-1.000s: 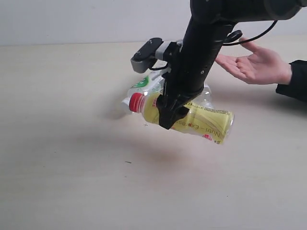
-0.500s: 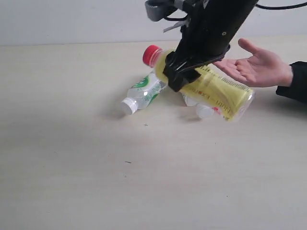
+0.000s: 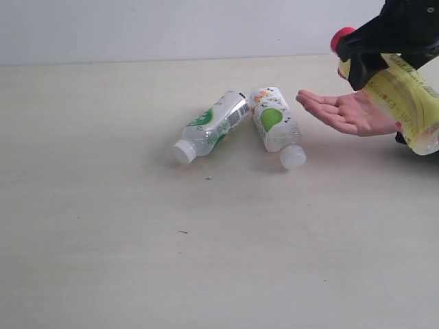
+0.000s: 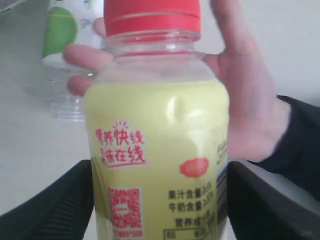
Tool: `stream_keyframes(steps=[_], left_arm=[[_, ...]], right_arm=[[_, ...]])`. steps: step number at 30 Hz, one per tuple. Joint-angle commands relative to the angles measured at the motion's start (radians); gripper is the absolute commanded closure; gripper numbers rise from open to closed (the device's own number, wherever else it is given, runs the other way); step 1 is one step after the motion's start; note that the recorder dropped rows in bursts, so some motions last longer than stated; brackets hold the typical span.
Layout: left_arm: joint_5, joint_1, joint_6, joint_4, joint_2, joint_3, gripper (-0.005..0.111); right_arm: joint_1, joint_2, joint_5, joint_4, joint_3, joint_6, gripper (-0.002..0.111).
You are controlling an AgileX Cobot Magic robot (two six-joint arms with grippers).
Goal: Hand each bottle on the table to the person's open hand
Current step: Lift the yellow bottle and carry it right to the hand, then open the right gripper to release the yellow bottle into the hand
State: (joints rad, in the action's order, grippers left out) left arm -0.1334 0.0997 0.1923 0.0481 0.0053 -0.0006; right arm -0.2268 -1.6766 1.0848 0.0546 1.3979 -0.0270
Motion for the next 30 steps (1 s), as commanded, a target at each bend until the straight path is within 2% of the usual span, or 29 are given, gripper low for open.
stream_keyframes(steps=[1, 11, 20, 23, 30], left_arm=[[0.001, -0.004, -0.001, 0.003, -0.005, 0.001, 0.107], [0.001, -0.004, -0.001, 0.003, -0.005, 0.001, 0.107], [0.001, -0.004, -0.001, 0.003, -0.005, 0.001, 0.107], [0.001, -0.004, -0.001, 0.003, -0.005, 0.001, 0.107], [0.001, -0.004, -0.001, 0.003, -0.005, 0.001, 0.107]], right_arm=[[0.046, -0.062, -0.04, 0.004, 0.006, 0.089, 0.108], [0.046, -0.208, -0.156, -0.055, 0.006, 0.091, 0.108], [0.046, -0.234, -0.195, -0.055, 0.006, 0.074, 0.107], [0.046, -0.234, -0.207, -0.055, 0.006, 0.074, 0.1], [0.046, -0.234, -0.209, -0.049, 0.006, 0.074, 0.072]])
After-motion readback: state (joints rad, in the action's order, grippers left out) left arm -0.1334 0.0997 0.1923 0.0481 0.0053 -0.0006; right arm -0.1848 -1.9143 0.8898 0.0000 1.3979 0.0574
